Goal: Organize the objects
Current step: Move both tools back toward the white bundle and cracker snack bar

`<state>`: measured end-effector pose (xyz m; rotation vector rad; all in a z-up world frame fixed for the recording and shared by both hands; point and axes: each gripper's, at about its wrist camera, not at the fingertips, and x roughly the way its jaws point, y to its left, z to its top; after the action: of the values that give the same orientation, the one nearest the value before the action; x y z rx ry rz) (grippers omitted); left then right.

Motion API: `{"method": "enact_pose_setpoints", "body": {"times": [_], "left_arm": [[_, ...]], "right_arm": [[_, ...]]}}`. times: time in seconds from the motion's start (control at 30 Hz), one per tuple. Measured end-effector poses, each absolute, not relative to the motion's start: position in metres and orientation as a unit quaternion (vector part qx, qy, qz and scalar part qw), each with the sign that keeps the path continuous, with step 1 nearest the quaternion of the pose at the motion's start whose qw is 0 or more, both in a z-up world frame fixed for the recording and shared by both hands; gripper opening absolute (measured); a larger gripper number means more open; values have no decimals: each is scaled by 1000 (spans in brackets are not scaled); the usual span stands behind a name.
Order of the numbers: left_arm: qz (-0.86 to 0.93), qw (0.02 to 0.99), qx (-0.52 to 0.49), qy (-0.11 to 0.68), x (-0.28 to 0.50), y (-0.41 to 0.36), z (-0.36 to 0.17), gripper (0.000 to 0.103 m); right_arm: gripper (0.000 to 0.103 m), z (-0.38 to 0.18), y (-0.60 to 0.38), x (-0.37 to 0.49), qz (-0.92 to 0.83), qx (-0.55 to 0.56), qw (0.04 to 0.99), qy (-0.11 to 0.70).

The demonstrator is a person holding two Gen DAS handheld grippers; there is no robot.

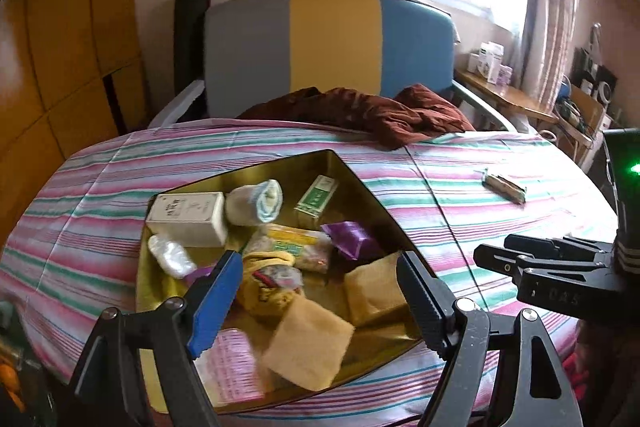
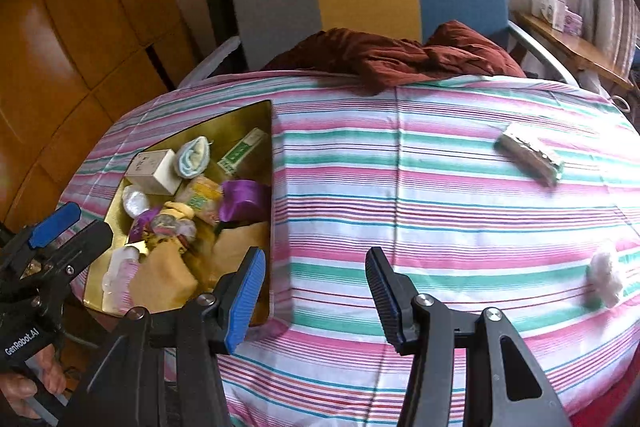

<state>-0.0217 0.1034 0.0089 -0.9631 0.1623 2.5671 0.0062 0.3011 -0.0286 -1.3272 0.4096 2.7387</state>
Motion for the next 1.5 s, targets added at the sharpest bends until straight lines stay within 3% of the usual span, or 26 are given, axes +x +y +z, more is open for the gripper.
{"method": "enact_pose_setpoints", "body": {"times": [0.53,1.03,1.33,1.5], "left_arm": [[900,246,-348,88,-17,148,4,80],[882,270,-376,84,-23,165,-12,80],[877,284,-375,99,-24,184,-13,80],[874,294,-372,108,-24,200,-10,81]], "right_arm": [[53,-33,373,37,872,-448,120,159],[60,-26,548,105,800,-462,297,244],[60,-74,569,81,754,-538,292,236],[57,-96,580,79,736,-550,277,281]]}}
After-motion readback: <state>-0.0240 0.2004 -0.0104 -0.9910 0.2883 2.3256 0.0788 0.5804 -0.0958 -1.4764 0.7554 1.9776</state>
